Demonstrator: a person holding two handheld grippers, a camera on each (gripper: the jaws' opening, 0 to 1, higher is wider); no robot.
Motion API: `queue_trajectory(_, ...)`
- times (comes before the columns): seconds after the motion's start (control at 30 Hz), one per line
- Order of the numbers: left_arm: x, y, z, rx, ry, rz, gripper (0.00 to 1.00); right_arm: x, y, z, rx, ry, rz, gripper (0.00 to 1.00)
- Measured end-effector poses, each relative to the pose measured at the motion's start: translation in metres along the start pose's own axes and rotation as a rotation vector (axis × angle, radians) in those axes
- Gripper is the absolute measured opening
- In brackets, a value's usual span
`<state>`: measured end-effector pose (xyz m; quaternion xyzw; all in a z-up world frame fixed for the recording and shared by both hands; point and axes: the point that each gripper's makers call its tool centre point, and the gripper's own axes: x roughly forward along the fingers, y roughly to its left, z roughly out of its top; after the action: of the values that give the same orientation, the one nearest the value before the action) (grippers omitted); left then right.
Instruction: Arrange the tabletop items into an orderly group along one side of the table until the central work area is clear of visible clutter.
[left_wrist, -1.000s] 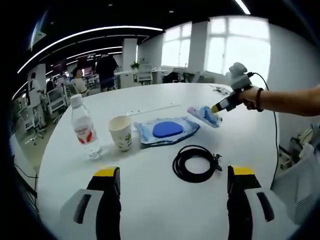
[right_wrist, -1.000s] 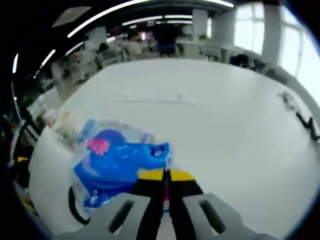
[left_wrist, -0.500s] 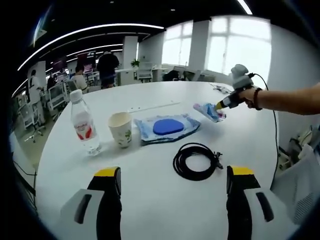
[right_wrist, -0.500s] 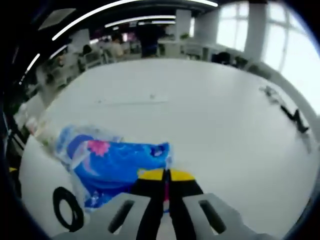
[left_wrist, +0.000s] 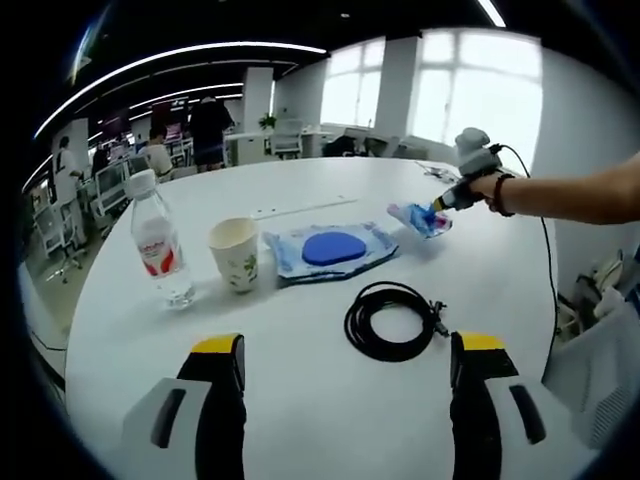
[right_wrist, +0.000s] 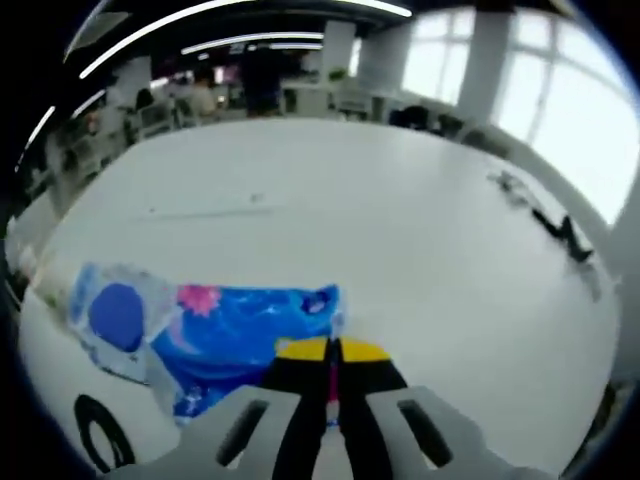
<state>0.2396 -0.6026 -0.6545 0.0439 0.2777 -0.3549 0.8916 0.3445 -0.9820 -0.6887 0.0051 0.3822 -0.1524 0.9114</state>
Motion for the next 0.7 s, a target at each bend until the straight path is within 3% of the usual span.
queue_trajectory(0.7,0.015,0.002,-0.005,-0.009,0.021,-0.016,0.81,0.027,-0.013,0.003,0.027,0.02,-0.092,0.0)
